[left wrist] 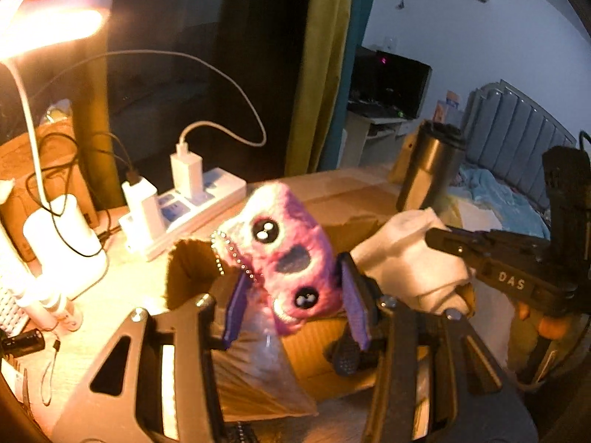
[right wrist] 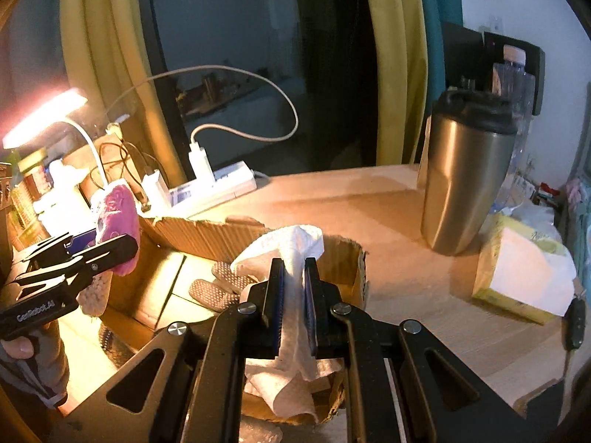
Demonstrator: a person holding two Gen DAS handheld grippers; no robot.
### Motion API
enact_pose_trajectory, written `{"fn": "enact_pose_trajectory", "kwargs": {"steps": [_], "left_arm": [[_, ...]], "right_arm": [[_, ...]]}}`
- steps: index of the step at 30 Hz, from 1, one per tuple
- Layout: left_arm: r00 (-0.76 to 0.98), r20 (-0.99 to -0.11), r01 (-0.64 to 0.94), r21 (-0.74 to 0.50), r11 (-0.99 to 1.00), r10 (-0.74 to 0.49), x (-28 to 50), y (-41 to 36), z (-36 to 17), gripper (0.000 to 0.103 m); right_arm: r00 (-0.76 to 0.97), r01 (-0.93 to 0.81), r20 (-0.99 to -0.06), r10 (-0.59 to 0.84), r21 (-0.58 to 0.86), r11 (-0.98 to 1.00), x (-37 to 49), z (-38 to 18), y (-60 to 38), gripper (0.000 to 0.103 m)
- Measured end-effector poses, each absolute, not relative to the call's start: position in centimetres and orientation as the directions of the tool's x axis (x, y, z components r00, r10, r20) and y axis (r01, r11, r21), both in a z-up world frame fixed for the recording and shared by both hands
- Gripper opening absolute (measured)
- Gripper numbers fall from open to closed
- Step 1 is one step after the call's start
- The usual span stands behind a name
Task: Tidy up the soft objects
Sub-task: 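Lower the cloth with the right tool while the left tool lowers the pink plush into the box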
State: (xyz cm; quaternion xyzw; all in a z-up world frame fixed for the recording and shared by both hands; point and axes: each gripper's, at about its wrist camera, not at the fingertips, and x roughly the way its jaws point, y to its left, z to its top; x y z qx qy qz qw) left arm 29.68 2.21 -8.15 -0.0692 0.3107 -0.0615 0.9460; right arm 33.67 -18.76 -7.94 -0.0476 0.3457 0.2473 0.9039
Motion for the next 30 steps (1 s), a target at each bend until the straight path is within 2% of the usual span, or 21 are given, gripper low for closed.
{"fn": "enact_pose_trajectory", "kwargs": {"steps": [9, 15, 30], "left_arm": [[0.768, -0.613, 0.093, -0.180, 0.979, -0.185, 30.7, 1.4, -9.8, 0.047], [0.755, -0.611, 0.105, -0.246, 0.963, -0.238, 30.5, 2.4, -9.8, 0.047], [0.740, -0.626, 0.103, -0.256, 0.961, -0.246, 31.3, 2.5, -10.0, 0.047]], "right_arm": [[0.617, -0.468, -0.673, 0.408, 0.103, 0.878, 34.5, -9.9, -18.9, 0.012], [0.616, -0.462, -0.672, 0.411, 0.115, 0.880, 34.4, -10.3, -19.1, 0.012], [0.616, -0.465, -0.660, 0.431, 0.138, 0.875, 34.1, -10.3, -19.6, 0.012]]}}
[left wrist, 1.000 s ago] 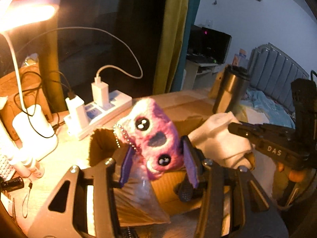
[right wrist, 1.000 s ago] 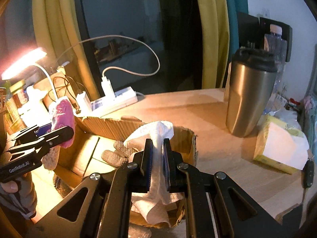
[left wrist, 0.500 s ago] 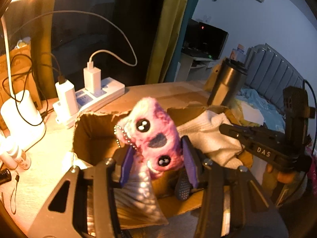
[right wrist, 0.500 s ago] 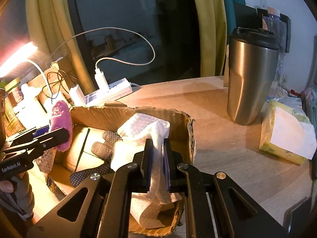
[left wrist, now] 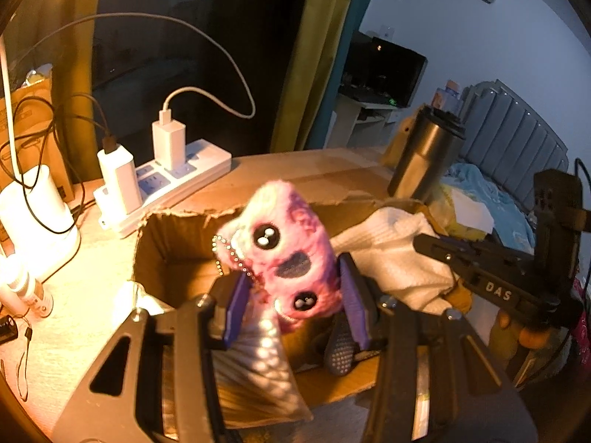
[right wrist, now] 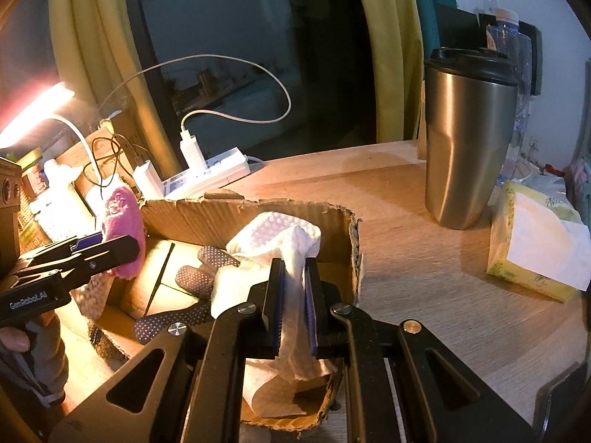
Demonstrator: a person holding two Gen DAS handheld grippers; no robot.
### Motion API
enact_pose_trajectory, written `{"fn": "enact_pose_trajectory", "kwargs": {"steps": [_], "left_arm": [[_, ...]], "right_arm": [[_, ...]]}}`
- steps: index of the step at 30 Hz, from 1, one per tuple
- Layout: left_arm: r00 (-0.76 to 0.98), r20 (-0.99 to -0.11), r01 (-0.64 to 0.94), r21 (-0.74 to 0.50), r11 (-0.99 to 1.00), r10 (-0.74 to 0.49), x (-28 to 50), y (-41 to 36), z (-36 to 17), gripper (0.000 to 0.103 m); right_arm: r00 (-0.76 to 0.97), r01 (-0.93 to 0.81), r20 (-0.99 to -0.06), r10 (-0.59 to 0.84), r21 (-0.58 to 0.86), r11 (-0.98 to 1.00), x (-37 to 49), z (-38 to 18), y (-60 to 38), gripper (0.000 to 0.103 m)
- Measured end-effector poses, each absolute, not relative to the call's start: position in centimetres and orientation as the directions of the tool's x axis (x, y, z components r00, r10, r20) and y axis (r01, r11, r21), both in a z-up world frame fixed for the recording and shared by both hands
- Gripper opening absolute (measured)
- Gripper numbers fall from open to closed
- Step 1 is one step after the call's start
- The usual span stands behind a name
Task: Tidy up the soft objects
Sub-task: 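Lower the cloth with the right tool while the left tool lowers the pink plush into the box, then open both tools to release the cloth and plush, then withdraw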
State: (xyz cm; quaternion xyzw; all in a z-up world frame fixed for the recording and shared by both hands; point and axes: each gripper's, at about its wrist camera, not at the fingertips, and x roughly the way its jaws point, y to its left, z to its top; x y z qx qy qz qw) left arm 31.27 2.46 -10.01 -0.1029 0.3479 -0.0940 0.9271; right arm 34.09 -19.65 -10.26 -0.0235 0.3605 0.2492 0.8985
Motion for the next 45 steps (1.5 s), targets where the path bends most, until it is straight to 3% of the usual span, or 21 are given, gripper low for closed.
{"fn": "enact_pose_trajectory", "kwargs": {"steps": [12, 14, 16, 18, 32, 38, 45], "left_arm": [[0.749, -0.609, 0.123, -0.260, 0.958, -0.261, 31.1, 2.1, -9.1, 0.049], [0.736, -0.623, 0.125, -0.256, 0.958, -0.263, 31.2, 2.0, -9.2, 0.057], [0.729, -0.633, 0.117, -0.262, 0.958, -0.262, 31.3, 2.1, -9.3, 0.077], [0.732, -0.631, 0.105, -0.270, 0.957, -0.258, 31.1, 2.4, -9.2, 0.078], [0.763, -0.611, 0.078, -0.240, 0.968, -0.213, 28.5, 4.5, -8.0, 0.078], [0.777, -0.594, 0.070, -0.248, 0.966, -0.209, 27.2, 5.3, -7.5, 0.078], [0.788, -0.583, 0.053, -0.253, 0.966, -0.196, 25.9, 6.4, -7.2, 0.078]], "right_arm": [[0.622, -0.463, -0.652, 0.433, 0.140, 0.875, 33.7, -9.7, -19.6, 0.012], [0.623, -0.464, -0.650, 0.435, 0.140, 0.875, 33.5, -9.5, -19.7, 0.013], [0.626, -0.462, -0.649, 0.434, 0.140, 0.876, 33.3, -9.3, -19.7, 0.017], [0.629, -0.460, -0.644, 0.435, 0.142, 0.876, 33.1, -9.0, -19.9, 0.024], [0.641, -0.470, -0.635, 0.431, 0.118, 0.875, 31.2, -7.5, -19.0, 0.025], [0.628, -0.491, -0.644, 0.438, 0.108, 0.864, 30.4, -7.1, -18.2, 0.041], [0.680, -0.418, -0.635, 0.367, 0.075, 0.905, 30.4, -6.8, -19.3, 0.041]]}}
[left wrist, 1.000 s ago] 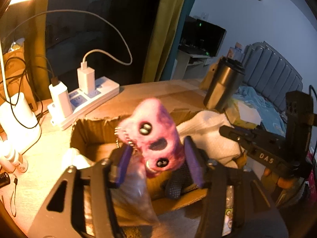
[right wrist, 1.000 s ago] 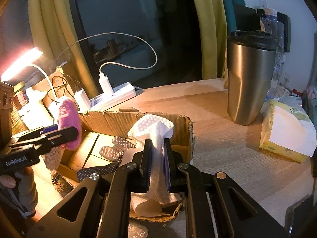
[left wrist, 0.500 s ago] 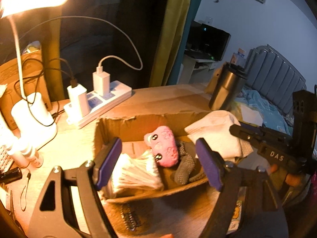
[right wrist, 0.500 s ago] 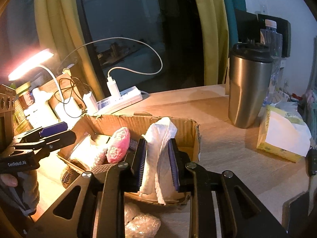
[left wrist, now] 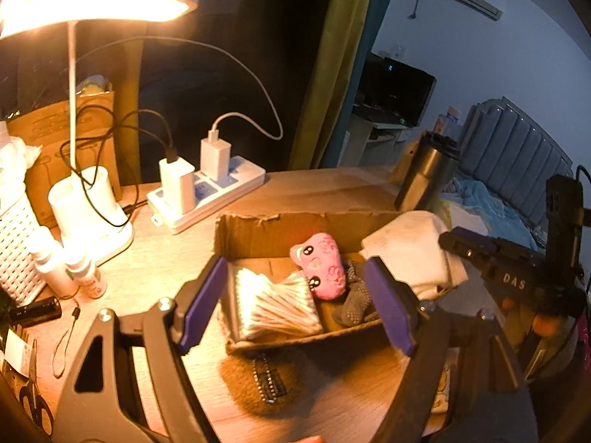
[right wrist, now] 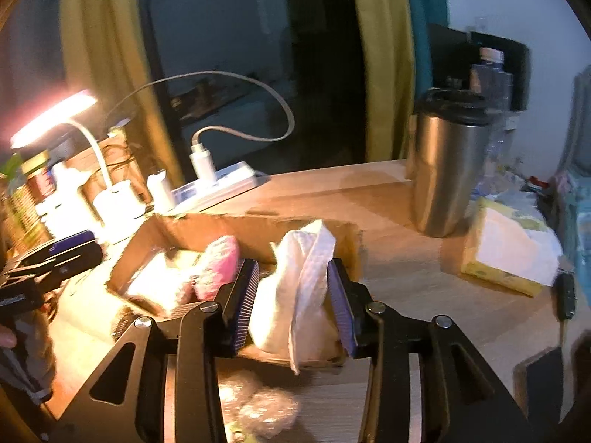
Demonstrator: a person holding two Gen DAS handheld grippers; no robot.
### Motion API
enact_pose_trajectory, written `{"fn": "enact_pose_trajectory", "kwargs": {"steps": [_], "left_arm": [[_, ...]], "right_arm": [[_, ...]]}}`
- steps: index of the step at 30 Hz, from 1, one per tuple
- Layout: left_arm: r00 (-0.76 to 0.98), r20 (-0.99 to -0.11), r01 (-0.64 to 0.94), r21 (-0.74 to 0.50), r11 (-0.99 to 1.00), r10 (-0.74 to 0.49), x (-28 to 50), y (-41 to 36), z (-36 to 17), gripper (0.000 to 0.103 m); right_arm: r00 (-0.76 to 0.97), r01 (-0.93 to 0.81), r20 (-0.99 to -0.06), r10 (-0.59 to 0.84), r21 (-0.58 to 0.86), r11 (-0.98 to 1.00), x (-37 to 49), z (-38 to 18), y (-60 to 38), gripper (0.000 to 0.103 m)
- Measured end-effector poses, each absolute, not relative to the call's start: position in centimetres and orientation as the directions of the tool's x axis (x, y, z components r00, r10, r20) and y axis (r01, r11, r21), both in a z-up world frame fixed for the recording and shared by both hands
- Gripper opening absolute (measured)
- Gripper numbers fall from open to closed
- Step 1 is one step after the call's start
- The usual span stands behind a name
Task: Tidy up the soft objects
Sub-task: 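Open both tools to release the cloth and plush, then withdraw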
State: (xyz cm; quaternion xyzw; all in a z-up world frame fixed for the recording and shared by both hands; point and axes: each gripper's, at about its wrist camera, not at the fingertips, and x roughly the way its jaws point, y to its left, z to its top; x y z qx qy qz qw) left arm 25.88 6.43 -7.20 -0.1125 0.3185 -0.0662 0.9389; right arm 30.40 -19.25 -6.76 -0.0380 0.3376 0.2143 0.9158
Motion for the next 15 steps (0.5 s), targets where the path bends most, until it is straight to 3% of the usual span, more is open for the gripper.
{"fn": "enact_pose_trajectory", "kwargs": {"steps": [5, 15], "left_arm": [[0.787, -0.586, 0.044, -0.261, 0.964, -0.194, 25.6, 7.0, -7.5, 0.078], [0.768, -0.614, 0.027, -0.255, 0.967, -0.183, 26.3, 6.9, -8.9, 0.078]], "right_arm": [[0.697, -0.355, -0.657, 0.286, 0.031, 0.934, 31.5, -7.8, -20.6, 0.049], [0.629, -0.315, -0.742, 0.233, 0.031, 0.949, 34.0, -12.1, -20.9, 0.049]]}}
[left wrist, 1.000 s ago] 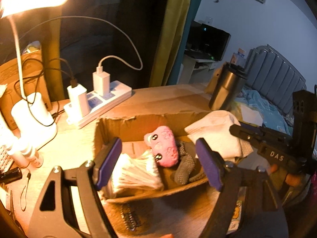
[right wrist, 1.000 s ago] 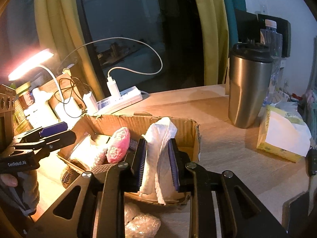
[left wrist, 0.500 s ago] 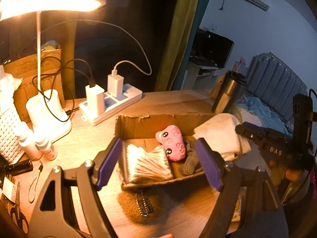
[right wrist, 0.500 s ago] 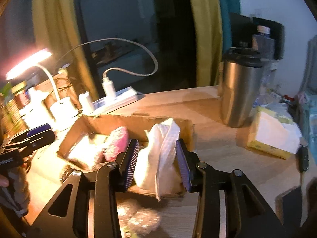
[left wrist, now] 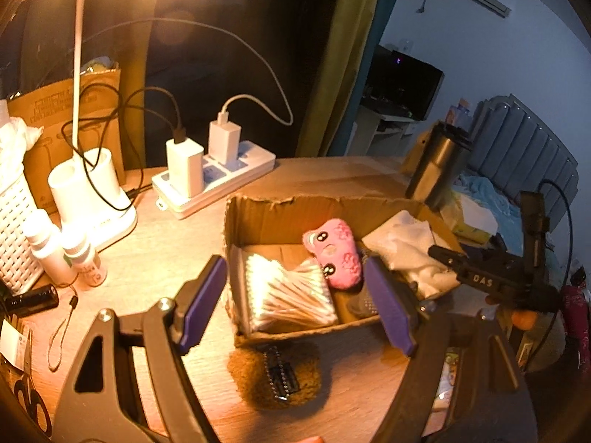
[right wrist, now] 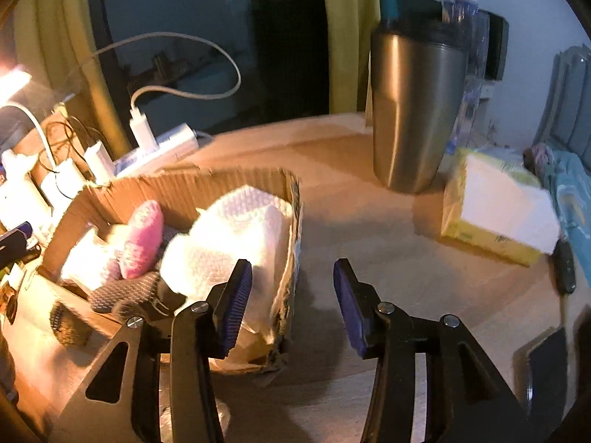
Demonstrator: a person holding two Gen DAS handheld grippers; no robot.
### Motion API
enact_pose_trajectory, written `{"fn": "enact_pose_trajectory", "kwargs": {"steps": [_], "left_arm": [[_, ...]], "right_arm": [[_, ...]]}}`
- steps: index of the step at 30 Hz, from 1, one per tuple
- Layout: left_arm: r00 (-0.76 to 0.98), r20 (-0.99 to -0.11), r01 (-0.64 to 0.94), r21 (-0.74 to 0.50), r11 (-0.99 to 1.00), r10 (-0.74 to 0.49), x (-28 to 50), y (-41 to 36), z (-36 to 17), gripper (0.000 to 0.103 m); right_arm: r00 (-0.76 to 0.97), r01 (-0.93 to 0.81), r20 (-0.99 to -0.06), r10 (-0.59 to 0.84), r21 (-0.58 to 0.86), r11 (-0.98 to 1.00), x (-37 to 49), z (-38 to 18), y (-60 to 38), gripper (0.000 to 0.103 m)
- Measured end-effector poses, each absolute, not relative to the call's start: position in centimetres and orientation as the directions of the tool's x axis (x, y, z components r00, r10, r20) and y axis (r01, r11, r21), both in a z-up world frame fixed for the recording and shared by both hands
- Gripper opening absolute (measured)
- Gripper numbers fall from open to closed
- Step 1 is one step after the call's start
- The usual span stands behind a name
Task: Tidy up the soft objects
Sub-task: 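Open both tools to release the cloth and plush, then withdraw, then grasp the brown fuzzy pouch with the left tool while the right tool grasps the bubble wrap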
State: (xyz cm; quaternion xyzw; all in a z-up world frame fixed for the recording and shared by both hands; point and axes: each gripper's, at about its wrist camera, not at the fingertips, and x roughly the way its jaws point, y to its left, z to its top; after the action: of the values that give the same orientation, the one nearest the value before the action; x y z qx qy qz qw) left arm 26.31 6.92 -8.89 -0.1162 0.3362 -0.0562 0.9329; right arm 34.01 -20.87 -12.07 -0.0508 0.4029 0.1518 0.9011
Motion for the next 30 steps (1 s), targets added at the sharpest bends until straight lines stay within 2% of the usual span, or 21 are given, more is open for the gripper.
{"fn": "enact_pose_trajectory", "kwargs": {"steps": [4, 20, 30], "left_arm": [[0.761, -0.625, 0.022, -0.247, 0.969, -0.176, 26.5, 6.9, -9.3, 0.078], [0.793, -0.578, 0.050, -0.252, 0.966, -0.191, 23.5, 6.4, -7.6, 0.079], [0.802, -0.563, 0.060, -0.255, 0.965, -0.199, 21.7, 6.4, -7.2, 0.079]], "right_arm": [[0.621, -0.321, -0.745, 0.243, 0.041, 0.946, 34.0, -12.5, -20.7, 0.049], [0.684, -0.383, -0.654, 0.323, 0.056, 0.922, 28.7, -7.0, -19.6, 0.053], [0.672, -0.452, -0.640, 0.372, 0.044, 0.891, 25.5, -5.5, -16.6, 0.053]]}}
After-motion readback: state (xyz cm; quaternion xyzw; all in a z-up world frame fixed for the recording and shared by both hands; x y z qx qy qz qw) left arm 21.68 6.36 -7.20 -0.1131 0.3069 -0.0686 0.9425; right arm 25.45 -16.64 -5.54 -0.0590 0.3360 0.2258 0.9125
